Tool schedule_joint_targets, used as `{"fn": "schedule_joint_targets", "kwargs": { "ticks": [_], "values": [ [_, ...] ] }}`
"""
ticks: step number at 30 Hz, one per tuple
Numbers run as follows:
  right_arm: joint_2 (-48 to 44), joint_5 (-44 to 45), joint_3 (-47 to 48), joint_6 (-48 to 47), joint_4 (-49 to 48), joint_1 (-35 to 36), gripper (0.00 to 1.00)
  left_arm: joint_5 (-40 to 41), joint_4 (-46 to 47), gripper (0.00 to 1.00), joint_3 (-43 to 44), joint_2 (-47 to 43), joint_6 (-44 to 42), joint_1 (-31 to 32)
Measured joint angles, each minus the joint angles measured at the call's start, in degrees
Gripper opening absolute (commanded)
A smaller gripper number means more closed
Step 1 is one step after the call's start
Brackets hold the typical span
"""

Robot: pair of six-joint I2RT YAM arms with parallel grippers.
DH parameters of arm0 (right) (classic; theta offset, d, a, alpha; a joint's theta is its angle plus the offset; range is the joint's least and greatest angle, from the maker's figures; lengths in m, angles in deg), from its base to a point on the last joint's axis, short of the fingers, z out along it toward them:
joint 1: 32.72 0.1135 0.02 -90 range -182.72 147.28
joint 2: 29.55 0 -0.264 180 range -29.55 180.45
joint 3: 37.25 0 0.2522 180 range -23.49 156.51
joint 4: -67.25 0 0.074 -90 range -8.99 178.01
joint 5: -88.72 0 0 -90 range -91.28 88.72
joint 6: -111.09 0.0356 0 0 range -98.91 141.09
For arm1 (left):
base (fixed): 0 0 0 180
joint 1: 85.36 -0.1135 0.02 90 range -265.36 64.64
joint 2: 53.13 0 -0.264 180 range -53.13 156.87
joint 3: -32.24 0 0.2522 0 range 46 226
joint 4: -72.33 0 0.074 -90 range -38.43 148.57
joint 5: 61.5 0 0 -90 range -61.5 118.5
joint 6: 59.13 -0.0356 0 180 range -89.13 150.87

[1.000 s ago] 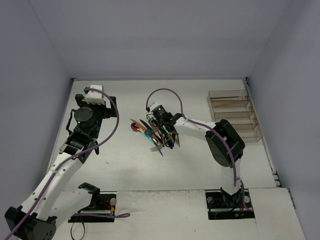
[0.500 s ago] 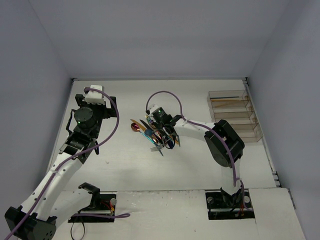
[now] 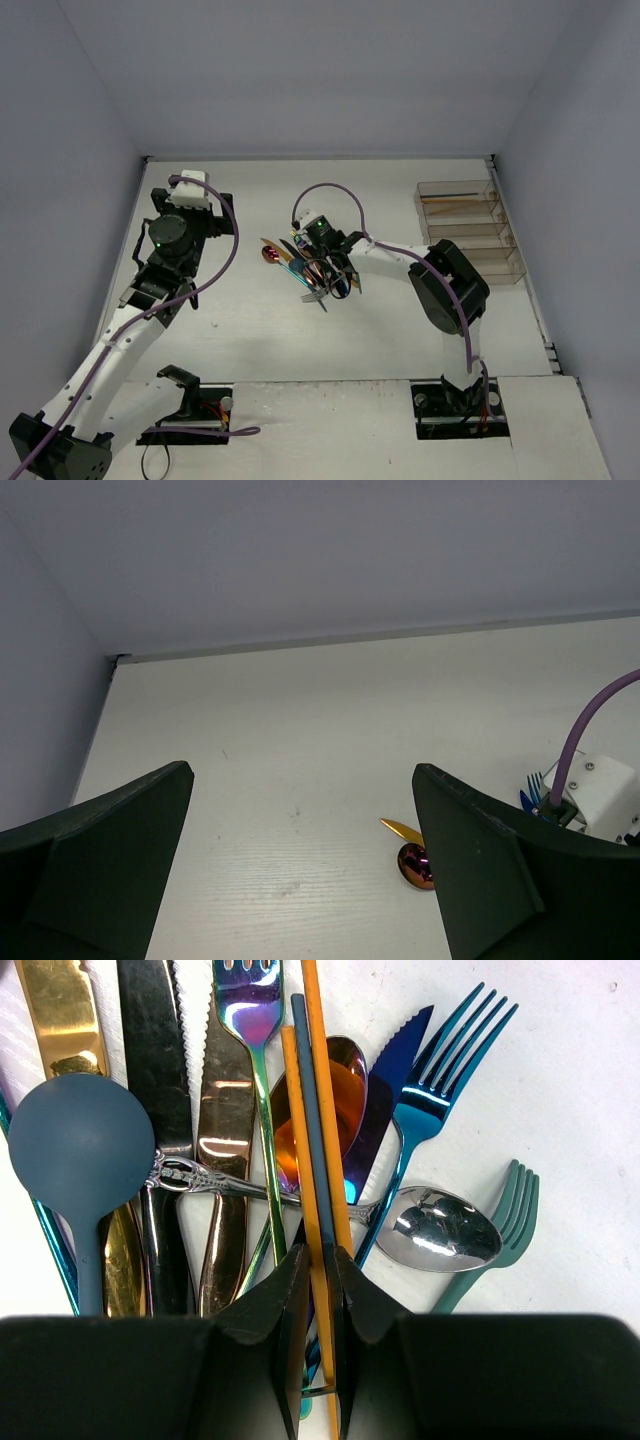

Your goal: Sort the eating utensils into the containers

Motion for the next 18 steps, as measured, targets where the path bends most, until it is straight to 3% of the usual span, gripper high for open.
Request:
{"fn": "schedule_joint_targets", "kwargs": {
  "ticks": [18],
  "values": [
    [0.0,-3.7,0.0,0.4,-0.8,0.0,0.14,0.0,0.0,0.90,0.0,0.6,0.0,0.4]
  ]
}}
